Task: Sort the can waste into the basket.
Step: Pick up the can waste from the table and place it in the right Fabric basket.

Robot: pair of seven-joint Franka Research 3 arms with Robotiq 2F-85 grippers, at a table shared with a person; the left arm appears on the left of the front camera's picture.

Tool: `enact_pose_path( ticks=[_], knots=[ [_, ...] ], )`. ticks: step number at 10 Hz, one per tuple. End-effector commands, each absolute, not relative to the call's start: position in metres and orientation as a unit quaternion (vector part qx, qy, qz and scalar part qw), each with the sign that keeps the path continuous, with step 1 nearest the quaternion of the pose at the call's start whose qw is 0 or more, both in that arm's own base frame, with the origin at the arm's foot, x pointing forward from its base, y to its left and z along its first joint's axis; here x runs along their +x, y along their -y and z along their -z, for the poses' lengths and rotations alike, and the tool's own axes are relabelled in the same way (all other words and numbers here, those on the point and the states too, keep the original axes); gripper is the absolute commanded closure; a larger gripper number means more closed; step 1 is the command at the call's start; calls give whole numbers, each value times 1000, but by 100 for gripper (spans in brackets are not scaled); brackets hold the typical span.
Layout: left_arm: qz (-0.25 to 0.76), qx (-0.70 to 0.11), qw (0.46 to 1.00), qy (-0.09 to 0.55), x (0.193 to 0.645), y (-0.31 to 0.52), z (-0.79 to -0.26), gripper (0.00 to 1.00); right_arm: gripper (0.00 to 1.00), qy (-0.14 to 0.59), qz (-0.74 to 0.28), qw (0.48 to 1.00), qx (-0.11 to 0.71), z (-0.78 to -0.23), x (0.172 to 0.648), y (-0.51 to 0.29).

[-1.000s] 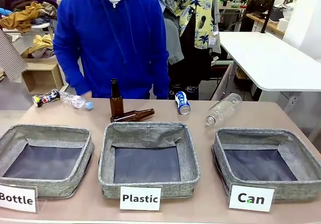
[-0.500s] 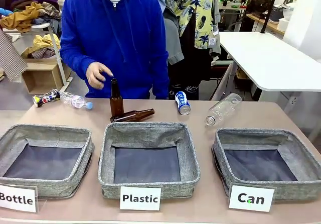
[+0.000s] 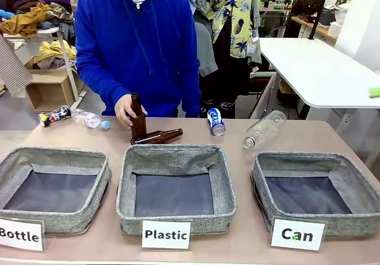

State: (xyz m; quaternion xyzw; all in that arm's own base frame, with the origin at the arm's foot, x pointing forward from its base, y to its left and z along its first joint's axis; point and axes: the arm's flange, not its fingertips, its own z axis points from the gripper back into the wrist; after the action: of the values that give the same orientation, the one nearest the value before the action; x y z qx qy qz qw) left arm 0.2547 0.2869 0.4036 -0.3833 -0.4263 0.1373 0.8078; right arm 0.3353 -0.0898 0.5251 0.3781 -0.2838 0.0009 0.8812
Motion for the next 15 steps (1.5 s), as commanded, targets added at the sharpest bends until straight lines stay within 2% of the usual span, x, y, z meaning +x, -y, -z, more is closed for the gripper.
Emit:
enact_pose_path(
  ticks=[1,4,7,8,10,11,12,14,15],
  knots=[
    [-130,-383,805,434,255,-289,-404,0,0,244,-69,933,255,-560,387,17],
    [-130,-383,805,434,255,-289,-404,0,0,193,-102,967,130,-560,455,-107],
    [-130,-383,805,434,255,-289,-404,0,0,169,-217,961,19,-523,448,-190],
    [-130,-383,805,434,255,-289,-404,0,0,188,-150,966,90,-532,455,-164],
    [-130,-383,805,434,255,-289,-404,0,0,188,-150,966,90,-532,455,-164],
    [-130,-383,805,434,255,-289,-404,0,0,176,-176,967,62,-521,455,-178],
    [-139,-384,807,426,253,-287,-404,0,0,170,-162,969,78,-518,479,-189],
    [-147,-408,764,478,195,-325,-461,0,0,146,-133,975,105,-507,542,-214],
    [-146,-430,751,480,177,-342,-474,0,0,137,-114,977,114,-502,574,-226]
  ],
)
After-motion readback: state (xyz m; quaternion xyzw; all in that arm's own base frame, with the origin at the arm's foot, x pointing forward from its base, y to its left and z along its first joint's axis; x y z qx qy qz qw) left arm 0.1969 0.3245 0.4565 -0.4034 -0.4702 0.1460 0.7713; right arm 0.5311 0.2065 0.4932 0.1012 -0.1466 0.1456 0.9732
